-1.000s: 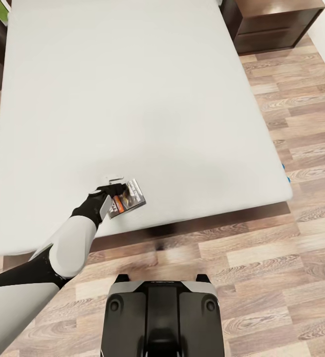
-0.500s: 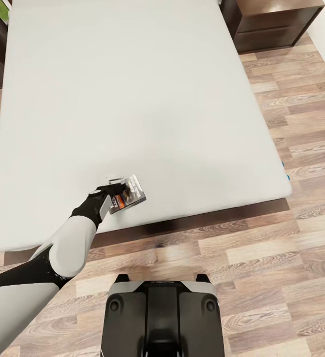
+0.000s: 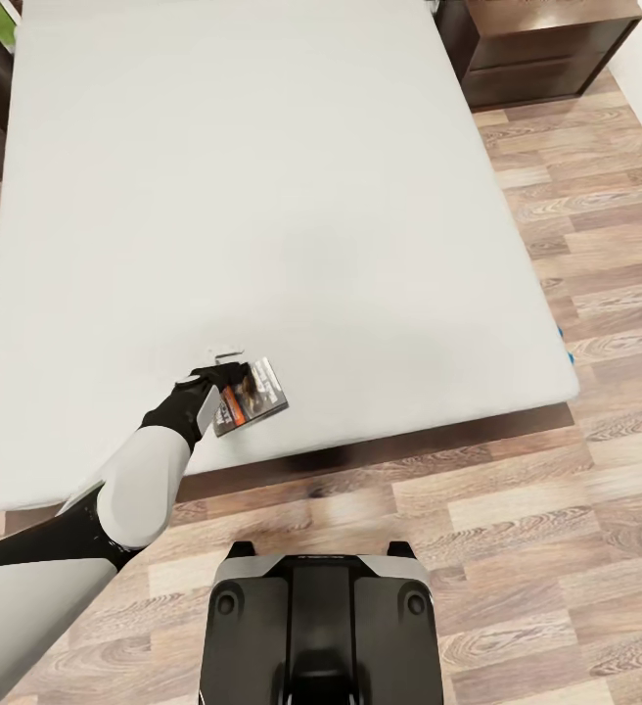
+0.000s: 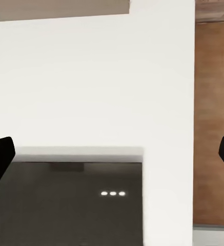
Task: In the bedroom, move the book from the bed onto either nightstand, and place the two sandals side by side next to the bed.
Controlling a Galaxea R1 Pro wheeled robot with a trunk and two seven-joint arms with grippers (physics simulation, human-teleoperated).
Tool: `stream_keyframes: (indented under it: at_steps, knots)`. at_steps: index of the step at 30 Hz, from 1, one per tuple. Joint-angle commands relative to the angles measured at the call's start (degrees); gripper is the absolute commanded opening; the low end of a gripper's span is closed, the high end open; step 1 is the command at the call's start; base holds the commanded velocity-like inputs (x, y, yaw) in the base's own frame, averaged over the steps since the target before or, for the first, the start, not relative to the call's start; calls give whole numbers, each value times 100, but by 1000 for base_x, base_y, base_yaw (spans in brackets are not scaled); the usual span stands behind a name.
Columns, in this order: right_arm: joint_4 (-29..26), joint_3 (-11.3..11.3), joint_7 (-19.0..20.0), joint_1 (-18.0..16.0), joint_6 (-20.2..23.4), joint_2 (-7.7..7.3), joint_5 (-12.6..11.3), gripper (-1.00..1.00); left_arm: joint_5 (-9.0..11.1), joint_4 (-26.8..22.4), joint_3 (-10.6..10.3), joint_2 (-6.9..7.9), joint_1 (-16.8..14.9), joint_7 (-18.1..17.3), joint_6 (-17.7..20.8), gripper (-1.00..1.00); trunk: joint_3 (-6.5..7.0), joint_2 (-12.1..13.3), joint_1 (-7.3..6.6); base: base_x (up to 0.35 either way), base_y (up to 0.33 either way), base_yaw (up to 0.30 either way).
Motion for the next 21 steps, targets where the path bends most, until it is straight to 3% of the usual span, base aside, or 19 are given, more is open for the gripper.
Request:
stream_keyframes:
  at_steps: [1, 21]
  knots:
    - [-7, -49, 17, 3, 18, -2, 59, 100, -30, -14, 25, -6, -2, -1, 25, 100, -5, -8, 7, 273, 0, 0]
    - [-8, -49, 13, 0, 35, 5, 59, 100, -30, -7, 25, 1, -2, -7, -158, 100, -5, -8, 7, 84, 0, 0]
